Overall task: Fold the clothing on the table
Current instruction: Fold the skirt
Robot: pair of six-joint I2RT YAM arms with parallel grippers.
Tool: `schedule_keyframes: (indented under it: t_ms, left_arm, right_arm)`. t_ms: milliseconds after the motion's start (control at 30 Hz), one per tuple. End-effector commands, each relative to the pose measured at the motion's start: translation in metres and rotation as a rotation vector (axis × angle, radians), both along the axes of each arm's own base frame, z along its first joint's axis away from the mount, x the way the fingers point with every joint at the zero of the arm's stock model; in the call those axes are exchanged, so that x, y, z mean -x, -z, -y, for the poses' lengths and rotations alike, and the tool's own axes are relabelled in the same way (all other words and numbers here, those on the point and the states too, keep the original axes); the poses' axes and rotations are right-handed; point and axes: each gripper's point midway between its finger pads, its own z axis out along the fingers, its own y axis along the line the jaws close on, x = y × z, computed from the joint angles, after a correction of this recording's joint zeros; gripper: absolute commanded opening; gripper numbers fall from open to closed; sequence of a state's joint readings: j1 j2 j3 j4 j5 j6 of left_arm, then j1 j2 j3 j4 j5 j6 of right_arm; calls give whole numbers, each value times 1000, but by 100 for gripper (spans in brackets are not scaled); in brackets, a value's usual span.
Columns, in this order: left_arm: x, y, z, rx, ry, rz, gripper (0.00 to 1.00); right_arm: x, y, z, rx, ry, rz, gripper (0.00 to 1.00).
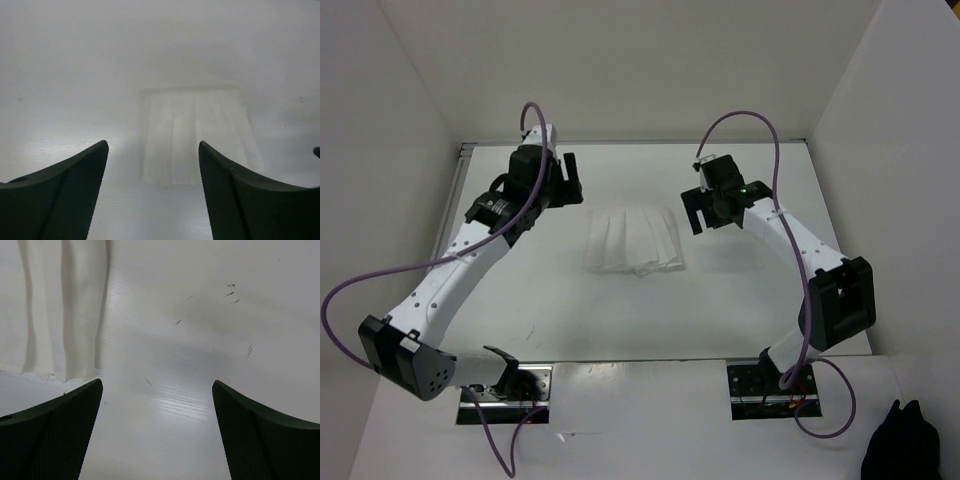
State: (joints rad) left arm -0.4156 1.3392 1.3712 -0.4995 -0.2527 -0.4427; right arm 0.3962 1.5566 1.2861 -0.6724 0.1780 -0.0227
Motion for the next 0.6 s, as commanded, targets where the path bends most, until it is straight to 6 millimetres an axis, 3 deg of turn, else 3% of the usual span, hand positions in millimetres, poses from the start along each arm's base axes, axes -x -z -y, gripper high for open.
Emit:
schedule_keyframes:
  t_ms: [0, 200, 367, 400, 567]
  left_arm:
    - [18, 19, -51, -146, -180, -47, 82]
    - [41, 25, -65, -118, -208, -59, 97]
    - [46, 33, -79, -141, -276, -89, 97]
    - [46, 32, -82, -141, -302, -83, 97]
    - [50, 33, -98, -145, -398, -79, 99]
  right_arm:
    - [9, -3, 5, -18, 20, -18, 95]
    - [-7, -27, -13, -107, 10, 43, 96]
    - [-6, -45, -15, -143, 8, 97, 97]
    - [-4, -37, -16, -148, 1, 83, 99]
    - [2, -50, -25, -213, -43, 120, 100]
